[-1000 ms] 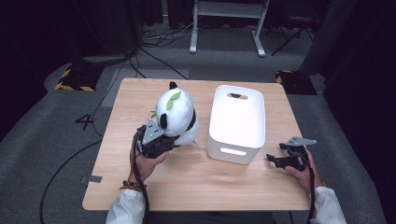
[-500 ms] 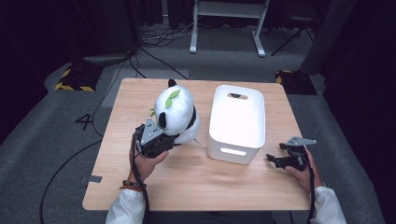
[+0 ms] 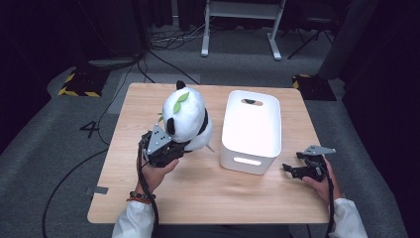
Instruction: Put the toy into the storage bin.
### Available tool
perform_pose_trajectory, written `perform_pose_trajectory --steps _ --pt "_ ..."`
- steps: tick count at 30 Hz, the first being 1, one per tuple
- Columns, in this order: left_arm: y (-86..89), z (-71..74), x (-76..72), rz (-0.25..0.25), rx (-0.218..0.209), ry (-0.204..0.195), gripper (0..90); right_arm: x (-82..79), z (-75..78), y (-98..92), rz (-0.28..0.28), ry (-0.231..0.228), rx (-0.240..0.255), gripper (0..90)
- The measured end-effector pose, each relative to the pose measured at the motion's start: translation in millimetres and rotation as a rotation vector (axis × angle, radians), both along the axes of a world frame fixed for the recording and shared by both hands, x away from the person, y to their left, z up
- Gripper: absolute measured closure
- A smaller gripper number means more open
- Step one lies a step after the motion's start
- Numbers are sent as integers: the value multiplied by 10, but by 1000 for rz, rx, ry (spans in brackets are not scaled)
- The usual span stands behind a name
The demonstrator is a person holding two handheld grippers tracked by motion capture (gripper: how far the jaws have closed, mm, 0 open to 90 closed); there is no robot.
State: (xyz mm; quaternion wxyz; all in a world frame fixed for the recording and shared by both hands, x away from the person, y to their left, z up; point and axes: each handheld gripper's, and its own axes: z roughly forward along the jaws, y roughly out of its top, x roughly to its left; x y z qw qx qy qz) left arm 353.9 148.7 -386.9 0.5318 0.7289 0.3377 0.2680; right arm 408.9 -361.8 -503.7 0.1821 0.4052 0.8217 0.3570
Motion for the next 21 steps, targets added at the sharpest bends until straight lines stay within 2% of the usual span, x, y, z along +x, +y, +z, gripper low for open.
perform_pose_trajectory --steps 9,12,21 --pt "9 90 -17 7 -10 -24 529 0 0 0 0 0 0 153" --pt "-21 149 -32 -4 -21 -37 528 -2 0 1 -2 0 -1 153" --pt "-116 301 -16 -15 -15 -62 528 -3 0 1 -3 0 -1 153"
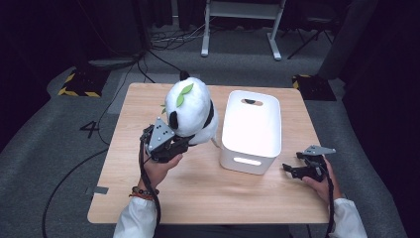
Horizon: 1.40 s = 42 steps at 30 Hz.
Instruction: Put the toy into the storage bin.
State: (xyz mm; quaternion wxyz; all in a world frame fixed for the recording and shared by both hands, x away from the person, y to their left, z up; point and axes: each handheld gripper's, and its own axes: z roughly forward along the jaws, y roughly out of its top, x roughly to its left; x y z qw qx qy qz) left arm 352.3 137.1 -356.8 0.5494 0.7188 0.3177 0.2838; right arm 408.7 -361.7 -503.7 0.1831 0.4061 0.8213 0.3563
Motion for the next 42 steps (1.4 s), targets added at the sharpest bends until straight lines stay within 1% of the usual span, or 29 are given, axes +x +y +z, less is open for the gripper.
perform_pose_trajectory --steps 4,9,10,16,22,29,33,34,39,42 --pt "-49 29 25 -9 -10 -6 528 0 0 0 0 0 0 153" --pt "-120 61 55 -23 -13 -10 528 -2 0 0 -1 0 1 153" --pt "-159 84 67 -32 -18 -14 528 -2 0 0 -1 0 1 153" --pt "-282 158 99 -56 -17 -31 527 -2 0 0 -1 0 1 153" --pt "-401 210 122 -80 -18 -37 527 -3 0 0 -1 0 0 153" --pt "-511 255 130 -104 -36 -52 525 -2 0 0 -1 0 0 153" --pt "-624 285 154 -120 -27 -52 522 -2 0 0 -1 0 0 153" --pt "-624 285 154 -120 -27 -52 522 -2 0 0 -1 0 0 153" --pt "-765 279 183 -148 -19 -52 520 -2 0 0 -1 0 0 153" --pt "-816 272 192 -158 -16 -49 518 -2 0 0 -1 0 0 153"
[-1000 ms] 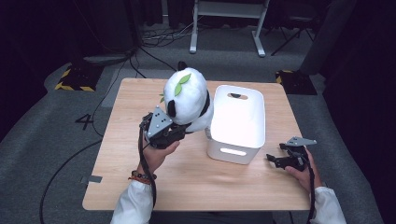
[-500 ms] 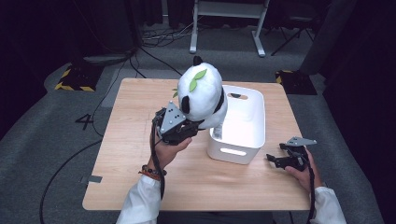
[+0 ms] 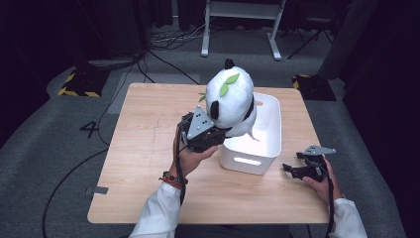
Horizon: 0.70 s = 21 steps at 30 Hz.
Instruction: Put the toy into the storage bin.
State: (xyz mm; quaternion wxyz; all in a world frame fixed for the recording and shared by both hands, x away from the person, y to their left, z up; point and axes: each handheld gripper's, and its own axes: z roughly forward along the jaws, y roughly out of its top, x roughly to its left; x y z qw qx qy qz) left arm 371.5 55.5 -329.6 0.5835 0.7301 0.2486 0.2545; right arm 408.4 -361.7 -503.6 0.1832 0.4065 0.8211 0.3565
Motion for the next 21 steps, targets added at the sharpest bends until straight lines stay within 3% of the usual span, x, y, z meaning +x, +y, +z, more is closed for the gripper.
perform_pose_trajectory --steps 21 --pt "-390 -65 109 -76 32 21 510 0 0 0 0 0 0 153"
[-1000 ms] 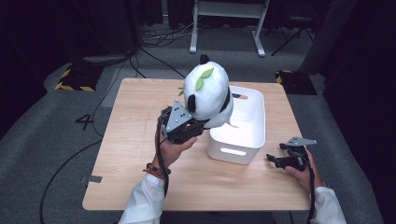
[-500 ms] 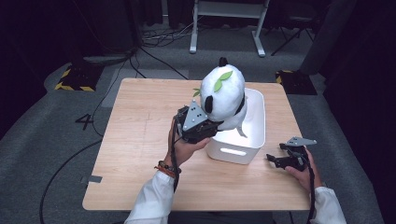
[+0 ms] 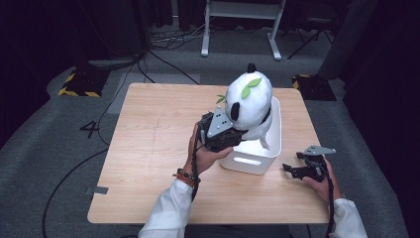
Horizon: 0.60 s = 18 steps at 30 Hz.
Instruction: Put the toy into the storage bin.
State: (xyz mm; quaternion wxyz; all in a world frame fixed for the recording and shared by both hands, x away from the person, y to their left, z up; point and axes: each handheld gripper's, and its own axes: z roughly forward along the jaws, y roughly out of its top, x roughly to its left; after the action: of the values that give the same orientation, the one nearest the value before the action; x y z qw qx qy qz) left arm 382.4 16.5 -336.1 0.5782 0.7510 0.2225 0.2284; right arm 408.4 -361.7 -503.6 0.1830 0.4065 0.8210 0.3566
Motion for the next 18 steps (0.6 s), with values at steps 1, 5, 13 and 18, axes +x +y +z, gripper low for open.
perform_pose_trajectory --steps 1,5,13,18 --pt "0 0 0 0 0 0 510 0 0 0 0 0 0 153" --pt "-65 -28 34 -7 7 8 509 0 0 0 0 0 0 153" --pt "-148 -58 84 -8 22 15 509 0 0 0 0 0 0 153" --pt "-176 -77 100 -18 19 17 509 0 0 0 1 0 0 153"
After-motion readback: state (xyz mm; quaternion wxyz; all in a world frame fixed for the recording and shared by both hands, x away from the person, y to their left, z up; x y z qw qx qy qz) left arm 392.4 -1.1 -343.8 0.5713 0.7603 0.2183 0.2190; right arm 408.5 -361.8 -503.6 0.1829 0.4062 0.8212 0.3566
